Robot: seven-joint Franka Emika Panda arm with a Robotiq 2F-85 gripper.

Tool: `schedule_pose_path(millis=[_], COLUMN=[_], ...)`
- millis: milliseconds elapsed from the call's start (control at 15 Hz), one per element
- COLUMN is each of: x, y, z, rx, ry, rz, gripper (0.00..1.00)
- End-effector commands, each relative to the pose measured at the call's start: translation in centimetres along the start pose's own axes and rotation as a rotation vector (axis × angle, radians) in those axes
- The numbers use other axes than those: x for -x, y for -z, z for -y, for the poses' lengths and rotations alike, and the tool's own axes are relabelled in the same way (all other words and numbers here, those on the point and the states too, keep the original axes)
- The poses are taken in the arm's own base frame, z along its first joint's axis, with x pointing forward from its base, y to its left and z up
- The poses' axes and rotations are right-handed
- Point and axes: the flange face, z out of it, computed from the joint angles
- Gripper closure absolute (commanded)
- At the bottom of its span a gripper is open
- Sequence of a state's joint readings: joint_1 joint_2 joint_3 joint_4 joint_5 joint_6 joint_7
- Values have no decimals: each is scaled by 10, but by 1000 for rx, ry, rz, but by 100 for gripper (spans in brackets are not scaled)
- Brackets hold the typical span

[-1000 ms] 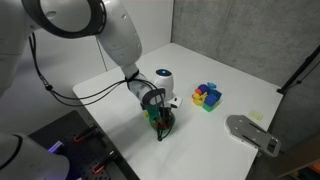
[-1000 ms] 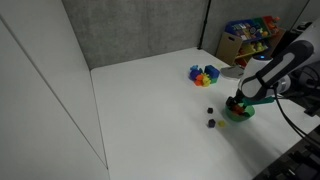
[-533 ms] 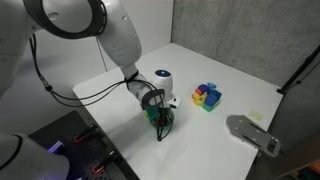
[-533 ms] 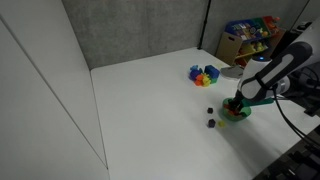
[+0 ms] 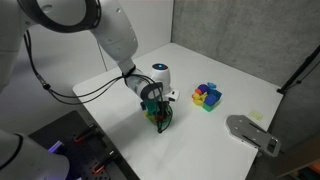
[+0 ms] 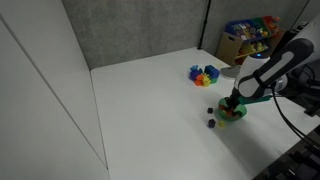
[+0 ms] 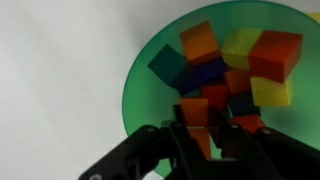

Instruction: Move two orange blocks from the bowl to the table

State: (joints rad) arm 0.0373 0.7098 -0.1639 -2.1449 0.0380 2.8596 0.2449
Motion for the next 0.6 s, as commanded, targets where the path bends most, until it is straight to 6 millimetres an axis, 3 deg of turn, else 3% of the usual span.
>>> schedule_pose_path(millis=[0,533], x=[-4,-5], y=[35,74], z=[10,33], rx=[1,-35], ry=[32,79], rz=[-17,-21], gripper=[90,90])
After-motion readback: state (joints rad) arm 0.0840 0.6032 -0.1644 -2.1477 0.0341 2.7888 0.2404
